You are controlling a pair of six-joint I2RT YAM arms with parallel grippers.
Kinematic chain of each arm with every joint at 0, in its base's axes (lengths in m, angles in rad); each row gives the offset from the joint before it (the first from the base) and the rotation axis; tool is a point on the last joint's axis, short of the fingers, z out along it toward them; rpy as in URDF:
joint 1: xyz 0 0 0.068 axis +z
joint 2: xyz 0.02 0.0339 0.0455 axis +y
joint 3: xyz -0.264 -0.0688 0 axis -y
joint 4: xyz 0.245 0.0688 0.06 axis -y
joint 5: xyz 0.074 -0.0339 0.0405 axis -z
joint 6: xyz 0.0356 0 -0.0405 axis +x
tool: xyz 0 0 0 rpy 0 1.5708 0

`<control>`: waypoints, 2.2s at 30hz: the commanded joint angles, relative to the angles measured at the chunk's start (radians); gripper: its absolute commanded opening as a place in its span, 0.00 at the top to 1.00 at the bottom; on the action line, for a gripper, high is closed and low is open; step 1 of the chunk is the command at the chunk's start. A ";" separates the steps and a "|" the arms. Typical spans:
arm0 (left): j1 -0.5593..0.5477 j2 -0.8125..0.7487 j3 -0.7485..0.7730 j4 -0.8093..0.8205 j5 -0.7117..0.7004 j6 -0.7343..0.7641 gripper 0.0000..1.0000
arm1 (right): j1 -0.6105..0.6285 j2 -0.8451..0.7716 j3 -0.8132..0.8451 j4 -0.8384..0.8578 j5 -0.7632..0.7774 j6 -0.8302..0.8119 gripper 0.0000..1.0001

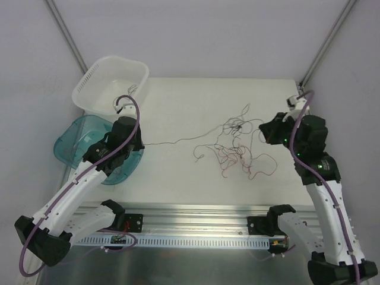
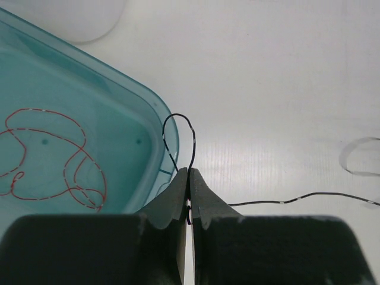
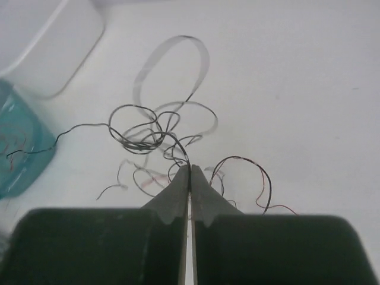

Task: Untangle the cables

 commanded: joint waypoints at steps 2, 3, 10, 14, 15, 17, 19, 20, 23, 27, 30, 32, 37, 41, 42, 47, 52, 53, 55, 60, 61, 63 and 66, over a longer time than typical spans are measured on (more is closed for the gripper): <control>0.041 0.001 0.070 -0.056 -0.076 0.068 1.00 | -0.194 -0.032 0.202 -0.248 0.098 -0.016 0.99; 0.051 0.006 0.092 -0.068 -0.091 0.071 1.00 | -0.218 -0.034 0.225 -0.258 0.115 0.005 0.99; 0.187 0.005 0.185 -0.192 -0.251 0.114 1.00 | -0.404 0.032 0.325 -0.272 0.089 0.113 0.99; 0.294 -0.032 0.239 -0.246 -0.328 0.157 1.00 | -0.477 0.073 0.333 -0.261 0.049 0.159 0.99; 0.319 -0.038 0.263 -0.253 -0.342 0.179 1.00 | -0.494 0.084 0.339 -0.262 0.039 0.164 0.99; 0.362 -0.057 0.284 -0.260 -0.372 0.203 1.00 | -0.531 0.116 0.344 -0.265 0.006 0.190 0.99; 0.373 -0.075 0.304 -0.263 -0.378 0.221 1.00 | -0.544 0.135 0.338 -0.258 -0.038 0.207 0.99; 0.374 -0.083 0.305 -0.263 -0.372 0.221 1.00 | -0.542 0.144 0.333 -0.250 -0.064 0.207 0.99; 0.374 -0.107 0.302 -0.254 -0.184 0.209 1.00 | -0.537 0.184 0.318 -0.264 -0.170 0.196 0.99; 0.373 -0.123 0.224 -0.176 0.294 0.194 1.00 | -0.459 0.190 0.269 -0.287 -0.192 0.127 0.99; 0.344 -0.132 0.111 -0.039 0.670 0.164 0.98 | -0.361 0.192 0.206 -0.296 -0.170 0.096 0.99; 0.264 -0.117 0.068 0.002 0.692 0.138 0.95 | -0.291 0.176 0.143 -0.278 -0.138 0.082 0.99; 0.080 -0.031 -0.093 0.044 0.557 0.080 0.94 | -0.137 0.147 0.055 -0.244 -0.094 0.055 0.99; -0.013 0.026 -0.212 0.102 0.521 0.029 0.73 | -0.028 0.124 0.020 -0.223 -0.046 0.026 0.99; -0.049 0.032 -0.225 0.113 0.499 0.022 0.57 | -0.004 0.121 0.020 -0.223 -0.032 0.023 0.99; -0.167 -0.005 -0.216 0.214 0.516 0.075 0.13 | 0.113 0.123 0.038 -0.233 0.040 0.026 0.99; -0.286 -0.016 -0.244 0.446 0.666 0.178 0.04 | 0.186 0.136 0.054 -0.222 0.063 0.044 0.99; -0.302 -0.006 -0.243 0.528 0.671 0.184 0.04 | 0.199 0.138 0.061 -0.221 0.071 0.044 0.99; -0.342 0.052 -0.230 0.594 0.646 0.187 0.05 | 0.236 0.143 0.067 -0.223 0.094 0.044 0.99; -0.432 0.277 -0.125 0.746 0.622 0.252 0.11 | 0.288 0.152 0.081 -0.215 0.104 0.095 0.99; -0.460 0.312 -0.085 0.760 0.611 0.270 0.15 | 0.292 0.153 0.083 -0.212 0.104 0.101 1.00; -0.475 0.409 -0.049 0.806 0.605 0.305 0.20 | 0.312 0.155 0.089 -0.212 0.106 0.107 0.99; -0.491 0.522 0.010 0.845 0.603 0.322 0.31 | 0.332 0.156 0.097 -0.210 0.111 0.116 0.99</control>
